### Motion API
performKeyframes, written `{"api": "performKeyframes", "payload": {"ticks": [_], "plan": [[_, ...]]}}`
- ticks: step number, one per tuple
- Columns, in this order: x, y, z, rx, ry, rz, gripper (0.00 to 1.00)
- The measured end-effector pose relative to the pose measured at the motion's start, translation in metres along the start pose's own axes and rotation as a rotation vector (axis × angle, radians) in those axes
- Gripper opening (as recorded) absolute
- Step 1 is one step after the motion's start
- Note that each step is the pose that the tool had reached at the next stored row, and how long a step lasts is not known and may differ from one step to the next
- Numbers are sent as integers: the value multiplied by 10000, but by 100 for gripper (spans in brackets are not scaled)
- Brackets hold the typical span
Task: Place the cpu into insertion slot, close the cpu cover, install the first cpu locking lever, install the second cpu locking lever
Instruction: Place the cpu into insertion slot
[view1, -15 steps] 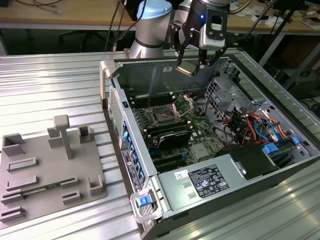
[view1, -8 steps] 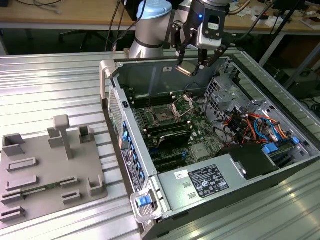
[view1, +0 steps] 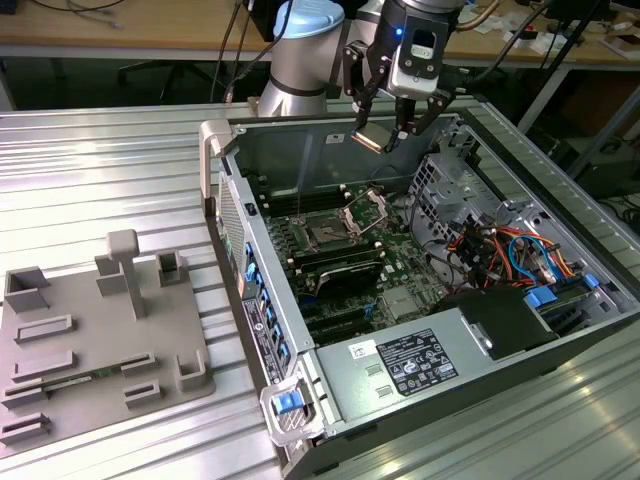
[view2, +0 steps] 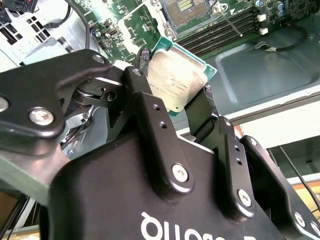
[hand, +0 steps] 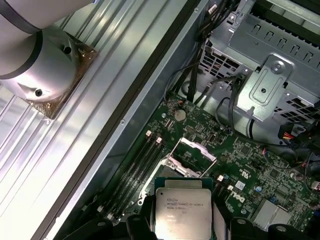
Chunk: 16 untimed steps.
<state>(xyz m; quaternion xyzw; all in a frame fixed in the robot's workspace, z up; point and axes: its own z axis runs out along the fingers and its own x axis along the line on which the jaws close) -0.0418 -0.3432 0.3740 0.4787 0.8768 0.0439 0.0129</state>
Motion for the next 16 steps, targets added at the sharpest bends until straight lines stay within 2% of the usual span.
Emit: {"api": "performKeyframes", "payload": {"ticks": [11, 16], "plan": [[0, 0, 0, -1, -1, 13, 55], [1, -1, 1, -10, -45, 507, 55]]}}
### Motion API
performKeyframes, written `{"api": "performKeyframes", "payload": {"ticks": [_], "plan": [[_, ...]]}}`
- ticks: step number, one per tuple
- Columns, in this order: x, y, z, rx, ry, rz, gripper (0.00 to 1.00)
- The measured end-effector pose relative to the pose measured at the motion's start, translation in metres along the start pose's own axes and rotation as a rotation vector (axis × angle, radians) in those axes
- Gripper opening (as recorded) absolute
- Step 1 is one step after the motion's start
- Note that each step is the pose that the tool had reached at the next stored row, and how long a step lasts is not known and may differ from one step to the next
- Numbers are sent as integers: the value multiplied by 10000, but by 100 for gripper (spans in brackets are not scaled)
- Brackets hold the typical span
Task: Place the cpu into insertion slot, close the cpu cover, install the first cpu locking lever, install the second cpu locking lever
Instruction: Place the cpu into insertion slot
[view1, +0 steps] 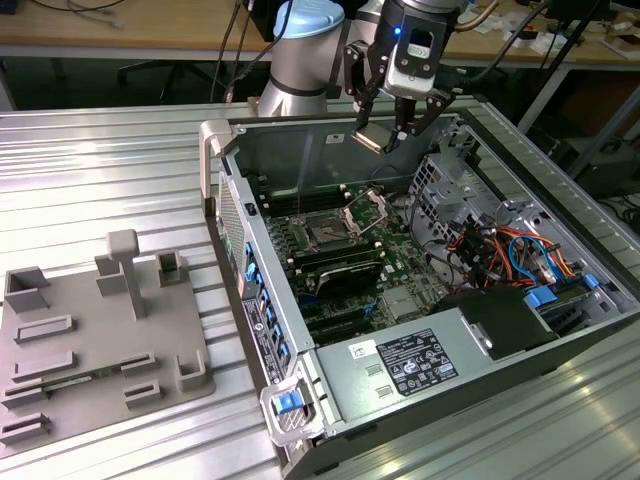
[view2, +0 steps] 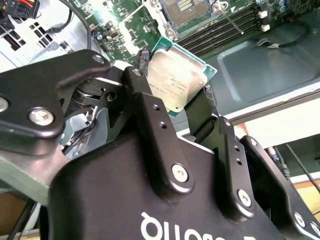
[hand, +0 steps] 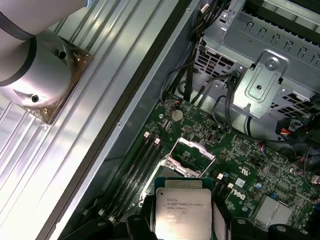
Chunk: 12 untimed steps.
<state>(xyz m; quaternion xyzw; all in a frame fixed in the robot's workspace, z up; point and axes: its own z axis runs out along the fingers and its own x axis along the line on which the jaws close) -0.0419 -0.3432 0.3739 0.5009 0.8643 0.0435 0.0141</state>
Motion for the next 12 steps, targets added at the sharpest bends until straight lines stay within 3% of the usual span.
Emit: {"api": "performKeyframes", "payload": {"ticks": [12], "plan": [[5, -8, 3, -12, -54, 613, 55]]}}
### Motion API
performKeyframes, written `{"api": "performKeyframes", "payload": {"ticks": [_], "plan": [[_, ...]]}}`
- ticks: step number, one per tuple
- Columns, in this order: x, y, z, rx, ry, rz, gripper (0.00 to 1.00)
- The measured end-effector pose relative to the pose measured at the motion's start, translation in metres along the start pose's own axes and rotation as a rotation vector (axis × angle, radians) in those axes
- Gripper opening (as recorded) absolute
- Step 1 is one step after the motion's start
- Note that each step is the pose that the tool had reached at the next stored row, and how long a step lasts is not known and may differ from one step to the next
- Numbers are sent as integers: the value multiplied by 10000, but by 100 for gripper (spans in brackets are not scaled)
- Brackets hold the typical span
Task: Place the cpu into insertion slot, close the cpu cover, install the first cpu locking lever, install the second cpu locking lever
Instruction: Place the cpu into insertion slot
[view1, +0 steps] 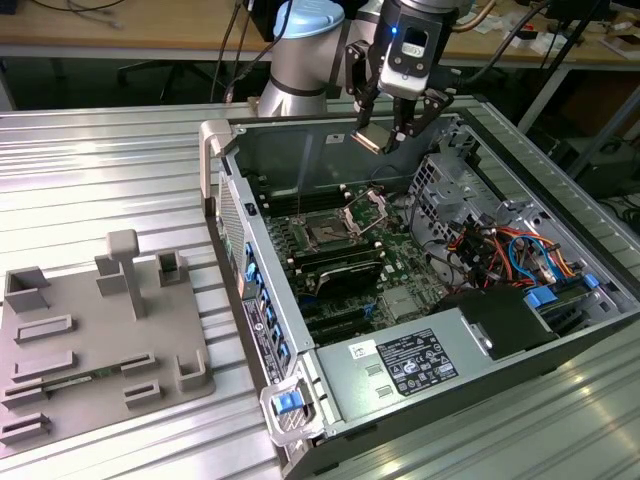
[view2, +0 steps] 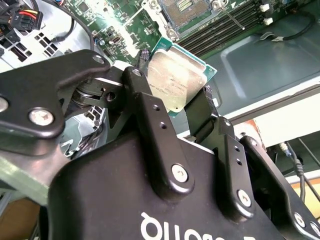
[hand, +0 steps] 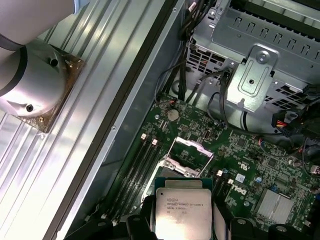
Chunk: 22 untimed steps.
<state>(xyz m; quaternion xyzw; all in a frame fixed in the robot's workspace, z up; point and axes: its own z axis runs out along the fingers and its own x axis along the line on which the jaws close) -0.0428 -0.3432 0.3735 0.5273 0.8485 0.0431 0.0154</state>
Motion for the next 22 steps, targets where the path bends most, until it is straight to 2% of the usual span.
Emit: {"api": "performKeyframes", "payload": {"ticks": [17, 22], "plan": [[0, 0, 0, 0, -2, 17, 55], [0, 0, 1, -9, -45, 493, 55]]}}
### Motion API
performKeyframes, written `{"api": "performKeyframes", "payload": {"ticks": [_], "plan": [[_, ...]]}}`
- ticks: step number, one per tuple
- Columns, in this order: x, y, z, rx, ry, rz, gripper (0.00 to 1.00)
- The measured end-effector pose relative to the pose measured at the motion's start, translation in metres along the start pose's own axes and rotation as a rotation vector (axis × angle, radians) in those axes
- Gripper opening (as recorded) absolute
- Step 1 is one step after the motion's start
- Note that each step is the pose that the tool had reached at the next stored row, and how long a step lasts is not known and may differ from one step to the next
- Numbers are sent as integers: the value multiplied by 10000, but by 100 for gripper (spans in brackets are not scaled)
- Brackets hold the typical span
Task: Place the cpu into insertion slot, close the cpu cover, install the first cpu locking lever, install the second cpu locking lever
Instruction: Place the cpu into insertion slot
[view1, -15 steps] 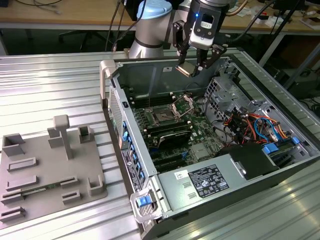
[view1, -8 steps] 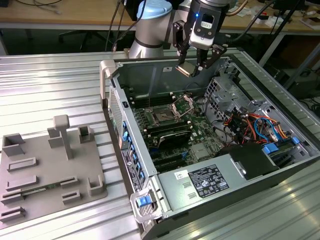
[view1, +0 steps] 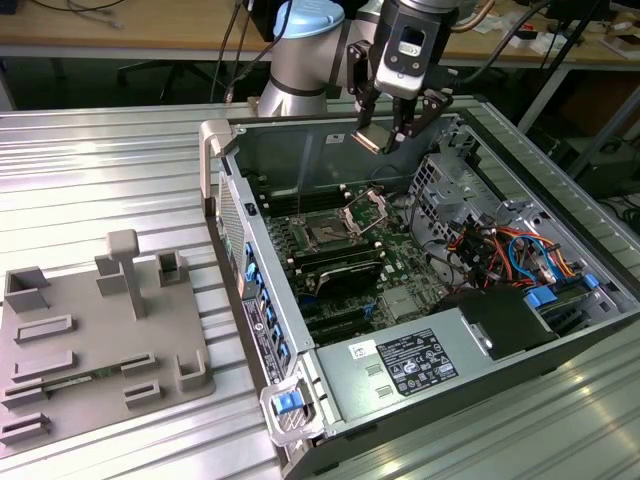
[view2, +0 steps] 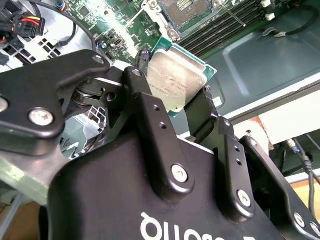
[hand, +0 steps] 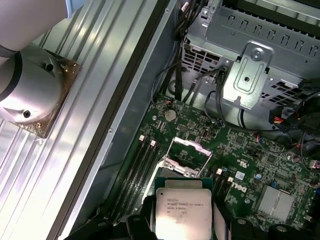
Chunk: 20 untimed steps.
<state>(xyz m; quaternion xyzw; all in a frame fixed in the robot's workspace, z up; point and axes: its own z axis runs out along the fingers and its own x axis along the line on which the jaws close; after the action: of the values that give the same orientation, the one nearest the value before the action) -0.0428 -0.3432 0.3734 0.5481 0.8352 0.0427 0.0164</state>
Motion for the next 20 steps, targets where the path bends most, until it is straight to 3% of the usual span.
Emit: {"api": "performKeyframes", "payload": {"ticks": [20], "plan": [[0, -1, 12, -44, -198, 2206, 55]]}}
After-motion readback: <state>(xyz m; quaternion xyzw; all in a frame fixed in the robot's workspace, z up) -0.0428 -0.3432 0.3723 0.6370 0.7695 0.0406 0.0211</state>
